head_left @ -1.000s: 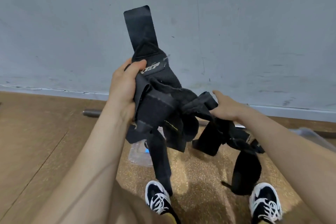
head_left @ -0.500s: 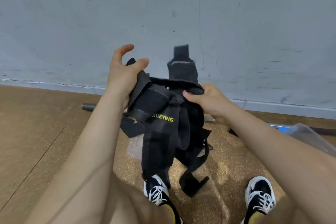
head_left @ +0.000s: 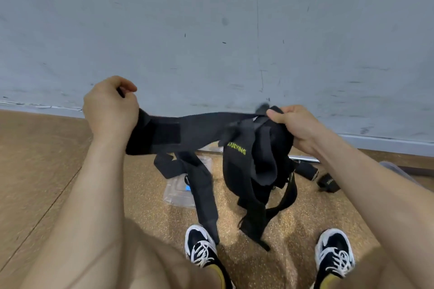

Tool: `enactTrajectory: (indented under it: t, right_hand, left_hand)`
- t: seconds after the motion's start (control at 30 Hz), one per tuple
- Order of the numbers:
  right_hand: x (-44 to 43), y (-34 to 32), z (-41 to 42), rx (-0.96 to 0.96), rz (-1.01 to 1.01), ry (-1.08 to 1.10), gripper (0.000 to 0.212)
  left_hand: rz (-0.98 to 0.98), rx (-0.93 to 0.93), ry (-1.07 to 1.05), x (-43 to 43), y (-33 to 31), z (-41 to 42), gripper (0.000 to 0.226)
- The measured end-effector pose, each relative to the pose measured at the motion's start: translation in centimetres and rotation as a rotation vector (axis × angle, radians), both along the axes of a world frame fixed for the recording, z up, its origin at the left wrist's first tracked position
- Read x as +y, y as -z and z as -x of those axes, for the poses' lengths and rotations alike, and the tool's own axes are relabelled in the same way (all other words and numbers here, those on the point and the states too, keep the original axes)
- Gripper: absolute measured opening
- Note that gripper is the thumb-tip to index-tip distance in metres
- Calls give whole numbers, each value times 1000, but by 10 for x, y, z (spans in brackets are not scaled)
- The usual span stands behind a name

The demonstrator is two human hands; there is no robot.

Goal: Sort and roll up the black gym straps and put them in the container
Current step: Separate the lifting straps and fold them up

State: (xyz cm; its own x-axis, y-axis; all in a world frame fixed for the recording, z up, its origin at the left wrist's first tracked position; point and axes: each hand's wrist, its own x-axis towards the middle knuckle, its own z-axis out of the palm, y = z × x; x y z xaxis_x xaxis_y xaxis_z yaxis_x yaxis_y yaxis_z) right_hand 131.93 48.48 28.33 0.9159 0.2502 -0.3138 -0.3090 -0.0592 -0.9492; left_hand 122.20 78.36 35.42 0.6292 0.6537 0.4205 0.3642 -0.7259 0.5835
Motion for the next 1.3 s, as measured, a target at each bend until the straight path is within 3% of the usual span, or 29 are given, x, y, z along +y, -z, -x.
enactTrajectory:
  t: [0.13, 0.2, 0.27, 0.3, 0.4, 0.5, 0.6, 0.73, 0.83, 0.9, 1.03, 1.13, 1.3]
  right_hand:
    - [2, -7, -4, 145, -109, 117, 12]
    - [8, -11, -3, 163, -120, 128, 13]
    - [13, -15, -2, 170, -144, 135, 19]
    - [15, -16, -3, 175, -164, 140, 20]
    - [16, -21, -3, 209, -240, 142, 14]
    - [17, -20, -1, 244, -288, 104, 15]
    - [15, -21, -2, 198, -259, 105, 16]
    - [7, -28, -2, 6, -1, 54, 19]
    - [8, -25, 5, -130, 226, 20, 50]
    - [7, -28, 10, -216, 219, -97, 53]
    - [11, -38, 26, -233, 189, -413, 37]
    - [20, -29, 28, -275, 270, -327, 41]
    - [31, -25, 33, -207, 253, -197, 33]
  left_hand:
    - [-7, 519, 350, -12, 24, -6, 21]
    - [-94, 588, 501, -34, 34, -11, 14]
    - [-145, 503, 608, -52, 40, -15, 12]
    - [-86, 442, 638, -59, 41, -15, 8]
    - [456, 491, 705, -78, 39, -9, 40]
    - [695, 597, 768, -86, 49, -8, 71]
    - [892, 496, 712, -89, 57, -12, 82]
    - [1100, 355, 588, -90, 53, -16, 45]
    - [1242, 159, 536, -93, 45, -18, 19]
    - [1304, 52, 521, -95, 43, -20, 10]
    - [1404, -97, 487, -97, 33, -19, 23]
    - [1459, -139, 481, -98, 33, -19, 39]
    - [1407, -153, 485, -99, 36, -17, 42]
